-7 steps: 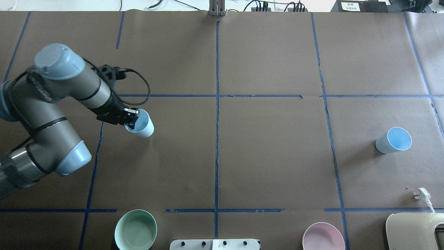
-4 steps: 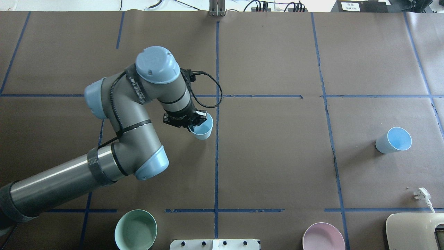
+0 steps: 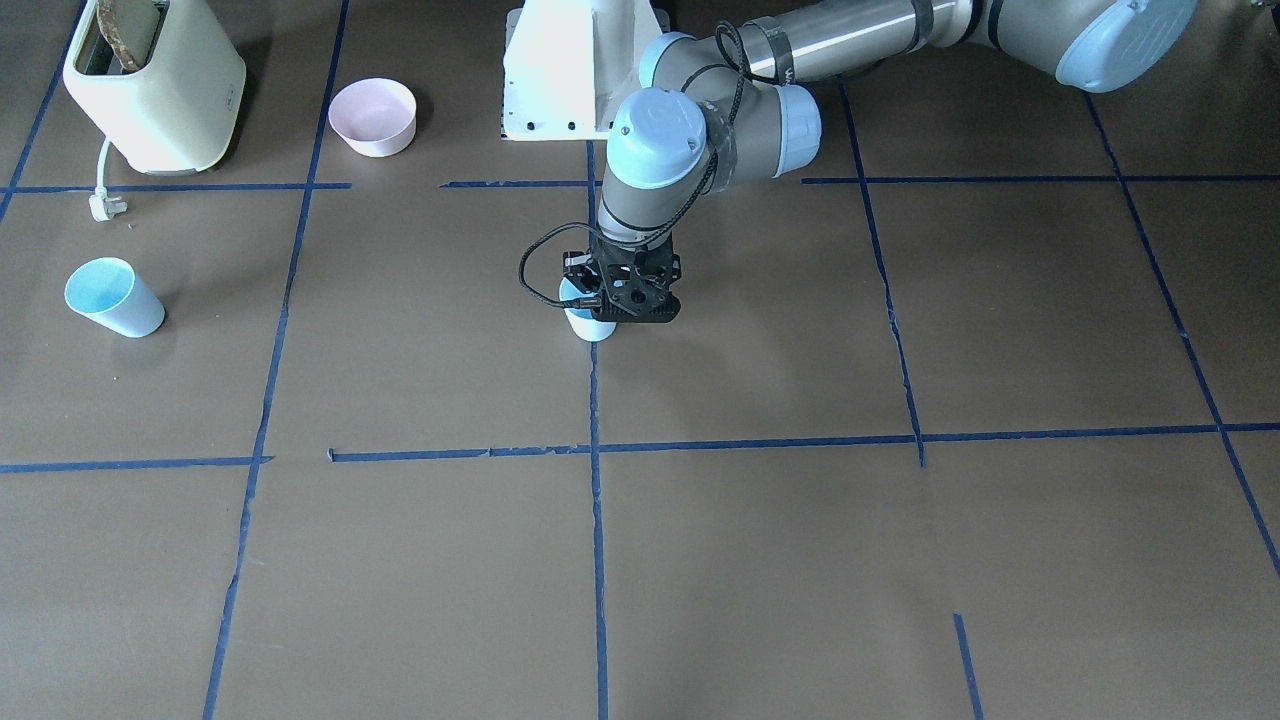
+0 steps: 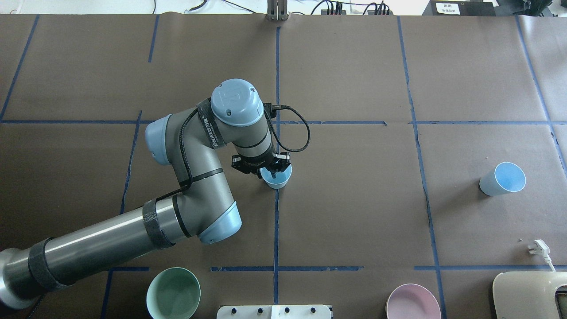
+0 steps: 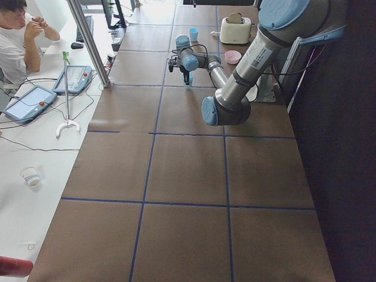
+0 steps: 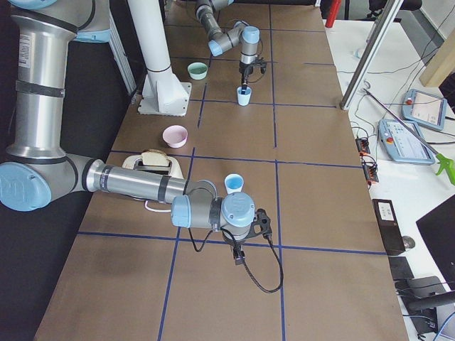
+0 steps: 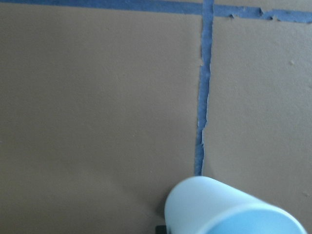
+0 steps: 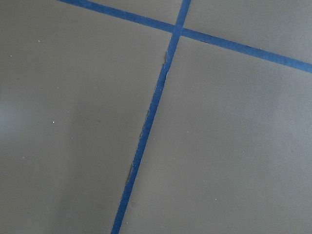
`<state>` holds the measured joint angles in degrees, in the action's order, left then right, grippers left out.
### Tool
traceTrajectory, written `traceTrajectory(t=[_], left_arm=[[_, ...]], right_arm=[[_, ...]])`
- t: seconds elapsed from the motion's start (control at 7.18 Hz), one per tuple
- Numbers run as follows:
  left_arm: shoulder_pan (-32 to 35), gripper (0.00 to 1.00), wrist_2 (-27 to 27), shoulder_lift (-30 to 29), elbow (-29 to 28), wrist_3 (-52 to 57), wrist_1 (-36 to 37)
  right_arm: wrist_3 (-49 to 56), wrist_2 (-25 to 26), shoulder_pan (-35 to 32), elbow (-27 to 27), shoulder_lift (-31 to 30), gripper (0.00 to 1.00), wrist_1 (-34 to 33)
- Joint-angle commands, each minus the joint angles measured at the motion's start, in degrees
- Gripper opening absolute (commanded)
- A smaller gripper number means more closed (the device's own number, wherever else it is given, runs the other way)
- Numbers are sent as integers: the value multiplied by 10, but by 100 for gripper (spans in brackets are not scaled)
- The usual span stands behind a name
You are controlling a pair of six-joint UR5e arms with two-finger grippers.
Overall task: Stack blue cups with both arms
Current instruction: 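Carry the cup with the left gripper to the table center and set it down, then open the left gripper and withdraw the left arm out of view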
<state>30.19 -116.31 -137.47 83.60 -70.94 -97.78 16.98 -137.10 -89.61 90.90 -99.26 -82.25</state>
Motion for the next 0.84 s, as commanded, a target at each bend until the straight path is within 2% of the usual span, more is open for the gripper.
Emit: traceTrajectory(t=[0.0,0.14,0.28,0.42,0.56,0.7], left_arm=[[4,100,-1,2,26,1,-19],[31,100,-15,26,82,7,37],[54,100,-37,83,163,52,89],[85,100,-43,165,248,153,120],[127,100,-44,236,295,250,130],[193,100,-76,279,301,364,155]], right_arm=[[0,1,0,1,3,100,1],[5,1,2,1,4,100,9],[1,1,1,0,3,100,38],[2,1,2,0,3,100,39],[1,1,2,0,3,100,39],[0,1,4,0,3,100,39]])
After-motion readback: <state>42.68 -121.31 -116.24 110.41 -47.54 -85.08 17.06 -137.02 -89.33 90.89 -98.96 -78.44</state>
